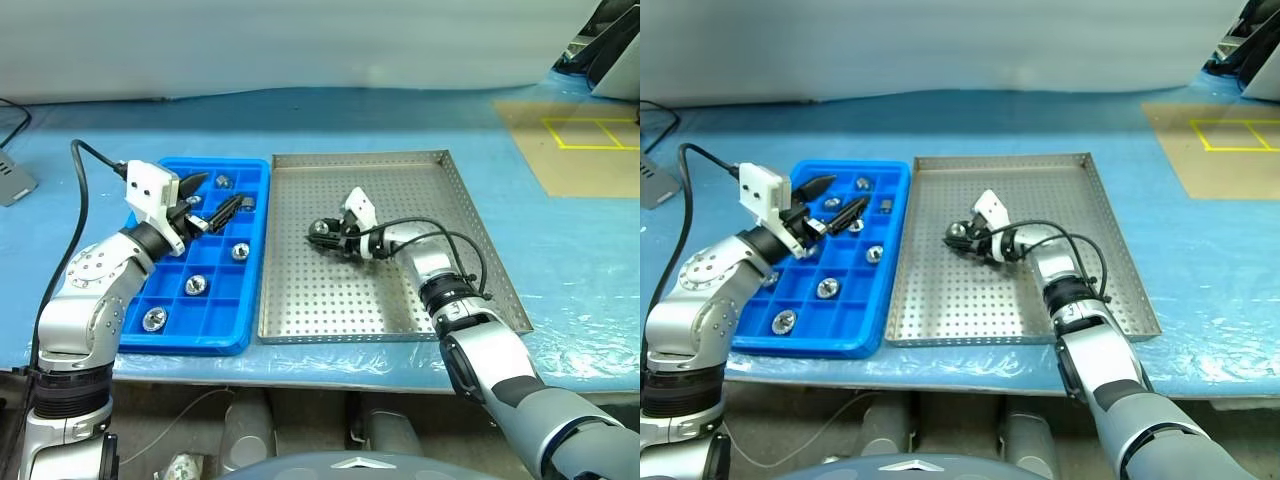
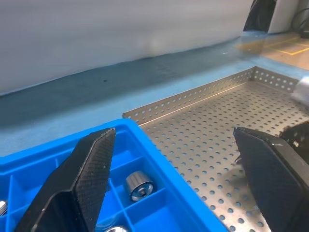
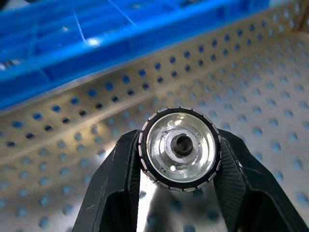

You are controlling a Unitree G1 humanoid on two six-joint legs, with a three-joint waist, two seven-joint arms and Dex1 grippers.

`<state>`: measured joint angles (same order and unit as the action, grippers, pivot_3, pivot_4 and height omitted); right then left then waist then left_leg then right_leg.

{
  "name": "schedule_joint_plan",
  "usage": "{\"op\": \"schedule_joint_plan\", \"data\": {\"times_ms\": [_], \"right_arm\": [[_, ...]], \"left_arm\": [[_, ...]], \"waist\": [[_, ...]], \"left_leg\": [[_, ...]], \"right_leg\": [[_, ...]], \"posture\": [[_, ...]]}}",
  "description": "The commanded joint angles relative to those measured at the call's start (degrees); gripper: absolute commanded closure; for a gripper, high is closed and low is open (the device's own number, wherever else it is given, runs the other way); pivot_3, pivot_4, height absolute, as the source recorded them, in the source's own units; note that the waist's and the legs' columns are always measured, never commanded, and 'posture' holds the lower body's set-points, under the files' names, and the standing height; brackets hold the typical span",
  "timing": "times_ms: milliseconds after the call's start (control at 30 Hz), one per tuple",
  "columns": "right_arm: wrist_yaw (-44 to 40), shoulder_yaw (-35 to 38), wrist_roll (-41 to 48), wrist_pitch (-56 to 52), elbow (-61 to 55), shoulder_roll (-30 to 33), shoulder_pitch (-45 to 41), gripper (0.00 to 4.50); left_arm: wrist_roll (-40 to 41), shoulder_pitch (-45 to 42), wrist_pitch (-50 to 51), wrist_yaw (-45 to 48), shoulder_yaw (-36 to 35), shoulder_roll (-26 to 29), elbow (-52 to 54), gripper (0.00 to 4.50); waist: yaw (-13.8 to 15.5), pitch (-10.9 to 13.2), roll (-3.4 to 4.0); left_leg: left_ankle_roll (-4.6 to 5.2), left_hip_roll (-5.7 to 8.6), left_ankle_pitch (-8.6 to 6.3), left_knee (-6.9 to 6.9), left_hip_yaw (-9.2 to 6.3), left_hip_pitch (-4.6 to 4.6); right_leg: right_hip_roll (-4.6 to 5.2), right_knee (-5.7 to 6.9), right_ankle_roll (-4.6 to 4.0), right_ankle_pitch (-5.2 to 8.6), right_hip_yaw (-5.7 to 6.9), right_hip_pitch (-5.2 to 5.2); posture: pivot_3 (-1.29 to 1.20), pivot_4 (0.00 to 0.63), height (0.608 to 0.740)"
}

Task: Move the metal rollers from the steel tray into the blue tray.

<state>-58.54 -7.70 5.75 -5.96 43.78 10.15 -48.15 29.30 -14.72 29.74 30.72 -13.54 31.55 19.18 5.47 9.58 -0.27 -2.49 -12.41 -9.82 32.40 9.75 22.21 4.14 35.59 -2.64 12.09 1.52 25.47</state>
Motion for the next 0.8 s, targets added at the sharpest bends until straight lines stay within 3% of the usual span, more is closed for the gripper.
{"op": "schedule_joint_plan", "data": {"times_ms": [33,200,400,567,800], "right_arm": [[-4.1,-1.8,3.4,-6.9,-12.0,-1.5,-2.8,2.80],[-9.7,-6.1,6.4,-15.5,-20.8,-3.9,-2.8,2.80],[-11.5,-9.5,5.3,-14.7,-17.5,-7.3,-4.6,2.80],[-12.2,-12.9,4.4,-14.7,-16.9,-9.8,-3.4,2.80],[-13.7,-16.5,5.1,-19.1,-18.6,-11.4,-1.1,2.80]], "left_arm": [[1.9,1.1,0.2,1.0,-4.9,3.1,3.3,0.35],[3.7,6.8,1.0,3.7,-9.1,6.9,6.1,0.35],[7.0,17.3,2.6,6.1,-17.0,10.3,15.0,0.35],[8.1,22.5,4.0,3.4,-21.9,9.3,19.4,0.35],[8.4,26.4,4.2,-0.7,-20.2,5.8,23.6,0.35]], "waist": [[0.0,0.0,-0.02],[0.4,0.0,-0.03],[1.2,0.1,-0.16],[2.7,0.1,-0.14],[4.6,0.1,-0.16]], "left_leg": [[0.01,-0.04,0.00,-0.01,0.00,0.01],[-0.16,-0.25,-0.17,-0.19,0.00,0.00],[-0.23,-0.28,-0.17,-0.19,-0.01,-0.02],[-0.28,-0.30,-0.15,-0.23,-0.03,-0.16],[-0.28,-0.30,-0.16,-0.26,-0.11,-0.11]], "right_leg": [[0.00,0.04,-0.05,0.03,0.04,0.03],[-0.14,-0.11,-0.17,0.12,0.17,0.01],[-0.13,-0.20,-0.18,0.13,0.18,-0.06],[-0.13,-0.17,-0.18,0.14,0.17,-0.15],[-0.13,-0.23,-0.16,0.15,0.14,-0.16]], "posture": [[0.23,0.150,0.740],[0.28,0.150,0.740],[0.35,0.150,0.740],[0.41,0.150,0.740],[0.48,0.150,0.740]]}}
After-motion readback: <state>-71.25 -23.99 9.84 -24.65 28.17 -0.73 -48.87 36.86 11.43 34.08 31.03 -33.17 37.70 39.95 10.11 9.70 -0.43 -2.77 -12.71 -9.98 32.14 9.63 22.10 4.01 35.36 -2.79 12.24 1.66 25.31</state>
